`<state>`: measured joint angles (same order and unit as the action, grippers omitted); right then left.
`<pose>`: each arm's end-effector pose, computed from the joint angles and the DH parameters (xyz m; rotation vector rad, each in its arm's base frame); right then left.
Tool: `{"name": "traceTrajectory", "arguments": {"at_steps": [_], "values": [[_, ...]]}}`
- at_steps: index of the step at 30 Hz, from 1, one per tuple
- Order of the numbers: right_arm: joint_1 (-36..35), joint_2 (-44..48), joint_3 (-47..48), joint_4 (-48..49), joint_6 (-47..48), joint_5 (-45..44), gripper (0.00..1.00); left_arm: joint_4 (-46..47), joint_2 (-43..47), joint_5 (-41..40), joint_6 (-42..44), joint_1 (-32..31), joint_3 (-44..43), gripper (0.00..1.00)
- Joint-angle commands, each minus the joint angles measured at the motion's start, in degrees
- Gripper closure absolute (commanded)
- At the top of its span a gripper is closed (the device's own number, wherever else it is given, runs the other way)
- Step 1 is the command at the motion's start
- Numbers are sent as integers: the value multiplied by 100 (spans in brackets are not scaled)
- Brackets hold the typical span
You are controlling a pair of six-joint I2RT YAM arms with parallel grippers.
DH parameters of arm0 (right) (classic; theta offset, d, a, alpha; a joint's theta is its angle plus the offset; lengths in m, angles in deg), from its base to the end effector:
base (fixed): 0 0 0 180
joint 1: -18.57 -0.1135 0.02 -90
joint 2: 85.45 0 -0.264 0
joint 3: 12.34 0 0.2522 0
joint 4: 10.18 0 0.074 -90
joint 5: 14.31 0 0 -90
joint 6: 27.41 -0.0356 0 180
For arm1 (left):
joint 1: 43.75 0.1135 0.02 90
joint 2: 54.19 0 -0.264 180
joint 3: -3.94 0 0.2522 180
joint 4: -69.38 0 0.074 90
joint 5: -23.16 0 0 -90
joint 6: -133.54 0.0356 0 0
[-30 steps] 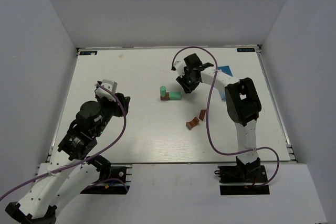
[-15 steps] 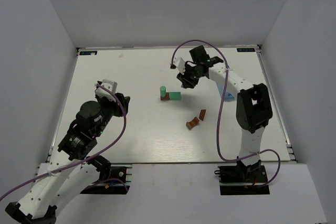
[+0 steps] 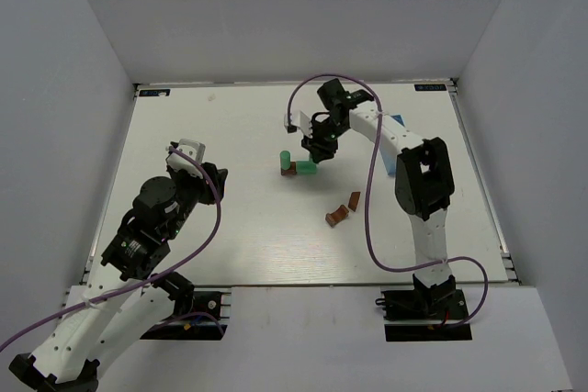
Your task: Build the wood block tower
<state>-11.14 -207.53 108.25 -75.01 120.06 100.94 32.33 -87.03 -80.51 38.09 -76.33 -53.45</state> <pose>0.3876 0.2387 0.2334 -1.8856 1.8032 0.4356 0.1171 -0.0649 0.3379 0.2513 1.7726 -0.2641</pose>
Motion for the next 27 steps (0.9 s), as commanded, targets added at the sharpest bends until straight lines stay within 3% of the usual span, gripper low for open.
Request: {"name": "traceTrajectory", "arguments": {"at_steps": [1, 27], "values": [[-113, 61, 58, -88, 335, 67, 100, 88, 6, 84, 9, 32, 22, 37], [-412, -263, 277, 308, -254, -434, 100, 88, 6, 84, 9, 32, 22, 37]]}}
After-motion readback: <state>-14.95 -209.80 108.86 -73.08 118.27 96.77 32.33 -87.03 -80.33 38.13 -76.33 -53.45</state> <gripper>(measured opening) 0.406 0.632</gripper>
